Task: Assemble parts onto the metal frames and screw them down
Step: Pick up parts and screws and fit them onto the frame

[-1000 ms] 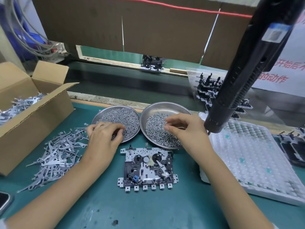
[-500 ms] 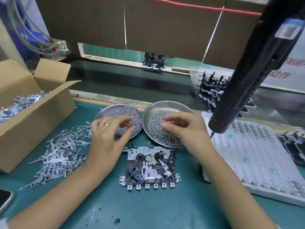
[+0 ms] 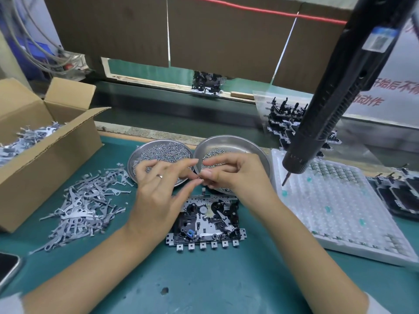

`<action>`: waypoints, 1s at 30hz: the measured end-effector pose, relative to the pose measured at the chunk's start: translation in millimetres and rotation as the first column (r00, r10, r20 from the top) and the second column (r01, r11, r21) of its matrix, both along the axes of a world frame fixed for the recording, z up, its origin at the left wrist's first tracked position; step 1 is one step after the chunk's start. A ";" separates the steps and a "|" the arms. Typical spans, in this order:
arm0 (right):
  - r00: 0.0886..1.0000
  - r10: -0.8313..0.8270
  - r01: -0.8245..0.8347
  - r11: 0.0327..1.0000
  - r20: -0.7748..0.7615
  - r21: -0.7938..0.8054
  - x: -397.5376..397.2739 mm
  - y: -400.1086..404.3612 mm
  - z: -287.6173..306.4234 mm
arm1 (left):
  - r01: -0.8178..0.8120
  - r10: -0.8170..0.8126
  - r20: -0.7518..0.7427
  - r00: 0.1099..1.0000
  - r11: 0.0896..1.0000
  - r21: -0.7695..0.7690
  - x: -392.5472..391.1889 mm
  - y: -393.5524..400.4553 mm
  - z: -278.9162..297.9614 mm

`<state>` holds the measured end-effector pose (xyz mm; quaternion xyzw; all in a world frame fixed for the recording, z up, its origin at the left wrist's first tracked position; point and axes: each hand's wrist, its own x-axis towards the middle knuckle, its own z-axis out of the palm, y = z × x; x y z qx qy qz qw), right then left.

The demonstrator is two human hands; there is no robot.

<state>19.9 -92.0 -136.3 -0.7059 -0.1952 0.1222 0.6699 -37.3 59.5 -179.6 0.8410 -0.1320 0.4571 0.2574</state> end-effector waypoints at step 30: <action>0.900 -0.183 0.421 0.133 0.395 -0.897 24.6 -201.8 59.0 | 0.127 -0.202 -0.217 0.955 0.940 -0.317 -8.9 -11.3 -1.6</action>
